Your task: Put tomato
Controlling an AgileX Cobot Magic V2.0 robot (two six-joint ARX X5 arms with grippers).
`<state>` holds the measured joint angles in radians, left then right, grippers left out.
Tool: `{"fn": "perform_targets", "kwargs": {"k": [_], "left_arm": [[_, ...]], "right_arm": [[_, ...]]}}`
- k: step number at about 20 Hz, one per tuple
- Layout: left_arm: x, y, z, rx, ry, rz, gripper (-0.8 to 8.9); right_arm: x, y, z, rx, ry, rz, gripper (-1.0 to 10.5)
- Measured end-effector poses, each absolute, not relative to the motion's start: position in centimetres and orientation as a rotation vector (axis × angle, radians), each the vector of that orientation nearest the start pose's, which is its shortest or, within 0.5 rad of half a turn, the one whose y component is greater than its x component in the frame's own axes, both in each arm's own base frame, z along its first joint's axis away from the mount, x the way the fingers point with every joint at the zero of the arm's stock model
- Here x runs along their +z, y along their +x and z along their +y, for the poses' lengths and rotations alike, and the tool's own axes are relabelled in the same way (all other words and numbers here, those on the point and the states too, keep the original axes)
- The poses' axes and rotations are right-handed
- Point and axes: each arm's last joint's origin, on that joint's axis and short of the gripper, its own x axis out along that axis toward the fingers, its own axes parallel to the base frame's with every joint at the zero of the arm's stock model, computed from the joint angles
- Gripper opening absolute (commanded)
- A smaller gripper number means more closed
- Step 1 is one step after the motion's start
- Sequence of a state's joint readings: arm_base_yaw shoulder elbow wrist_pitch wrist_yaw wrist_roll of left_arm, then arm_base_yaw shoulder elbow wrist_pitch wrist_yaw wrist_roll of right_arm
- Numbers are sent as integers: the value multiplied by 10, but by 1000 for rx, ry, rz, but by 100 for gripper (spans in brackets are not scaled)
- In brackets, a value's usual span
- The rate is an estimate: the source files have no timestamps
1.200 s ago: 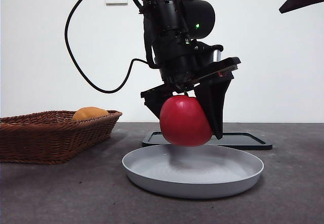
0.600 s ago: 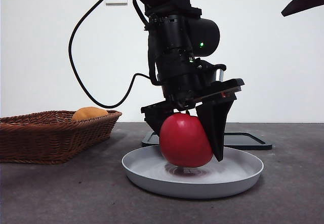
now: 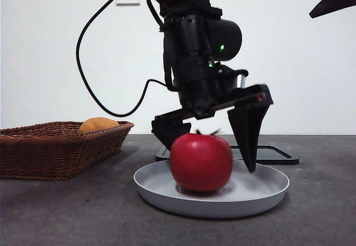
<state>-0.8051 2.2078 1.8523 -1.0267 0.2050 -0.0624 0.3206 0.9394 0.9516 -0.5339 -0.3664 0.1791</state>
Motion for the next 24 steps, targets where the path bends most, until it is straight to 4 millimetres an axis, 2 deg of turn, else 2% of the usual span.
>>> {"fn": "perform_targets", "kwargs": {"k": [2,6,9,13,16,18,20,22,24], "left_arm": [[207,307,-326,-797,373,1383,760],[250,314,-321,-803,384,1348,759],[283,319,-307,-734,452,1310,753],[309,319,-289,-708,440,1291,751],[348,302,-273,-723,410,1198,751],[384,281,-254,-737,382,1111,751],[409,255,-231,-746,364,1056,751],[417,233,-210,-746,360,1045,751],[412,214,-188,-727,359,1053,751]], "right_arm": [[332,178,70,622,180,590,759],[332,178,70,622,180,591,759],[332,178,70,622,180,590,759],[332,178,70,622,180,590,759],[332,178,70,622,180,591,759],[332,178,70,622,180,591,759],[332,177,70,622,180,593,759],[332,177,70,621,180,600,759],[331,177,70,619,180,610,759]]}}
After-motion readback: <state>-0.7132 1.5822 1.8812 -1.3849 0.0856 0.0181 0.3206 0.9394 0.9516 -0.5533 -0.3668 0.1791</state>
